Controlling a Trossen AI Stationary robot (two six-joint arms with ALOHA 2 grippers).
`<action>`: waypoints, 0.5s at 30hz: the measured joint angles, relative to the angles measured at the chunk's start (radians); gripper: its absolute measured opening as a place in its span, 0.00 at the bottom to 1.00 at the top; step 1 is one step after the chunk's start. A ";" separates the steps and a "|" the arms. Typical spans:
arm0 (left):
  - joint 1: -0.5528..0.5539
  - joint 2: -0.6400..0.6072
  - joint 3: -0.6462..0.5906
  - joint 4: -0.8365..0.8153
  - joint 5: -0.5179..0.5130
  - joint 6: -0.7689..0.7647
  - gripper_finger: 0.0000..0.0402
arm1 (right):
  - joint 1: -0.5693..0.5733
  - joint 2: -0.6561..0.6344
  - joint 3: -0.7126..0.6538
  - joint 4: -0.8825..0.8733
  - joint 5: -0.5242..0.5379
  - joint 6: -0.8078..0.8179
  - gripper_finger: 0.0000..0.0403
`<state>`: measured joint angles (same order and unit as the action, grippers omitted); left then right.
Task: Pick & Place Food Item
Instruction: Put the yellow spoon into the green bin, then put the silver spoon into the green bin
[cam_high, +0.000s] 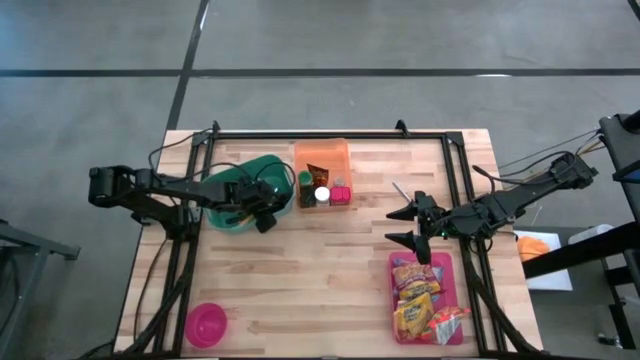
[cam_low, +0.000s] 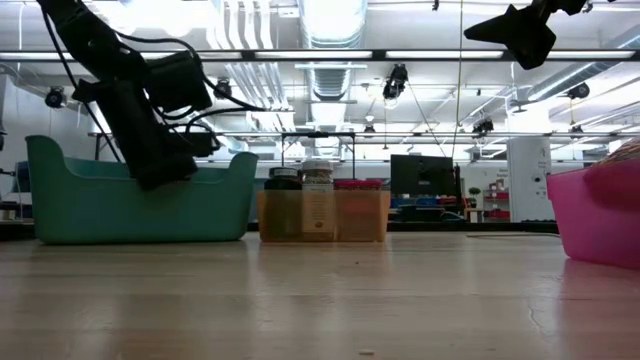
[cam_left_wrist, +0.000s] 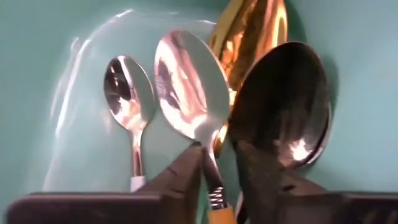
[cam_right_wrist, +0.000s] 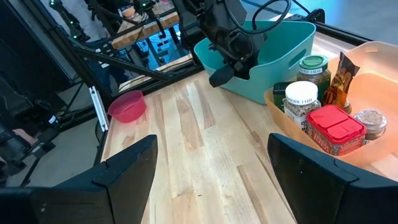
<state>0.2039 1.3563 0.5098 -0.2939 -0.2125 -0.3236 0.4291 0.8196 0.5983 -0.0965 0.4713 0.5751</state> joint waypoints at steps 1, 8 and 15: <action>0.000 0.000 0.000 0.000 0.000 -0.002 0.28 | 0.000 0.000 0.000 0.000 0.000 0.000 0.74; 0.001 -0.001 0.009 -0.016 -0.001 -0.049 0.51 | 0.000 0.000 0.000 0.000 0.000 0.000 0.74; 0.000 -0.001 0.154 -0.259 0.004 -0.078 0.58 | 0.000 0.000 0.000 0.000 0.000 0.000 0.74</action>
<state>0.2043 1.3556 0.6643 -0.5530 -0.2081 -0.4016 0.4292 0.8196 0.5983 -0.0966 0.4713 0.5751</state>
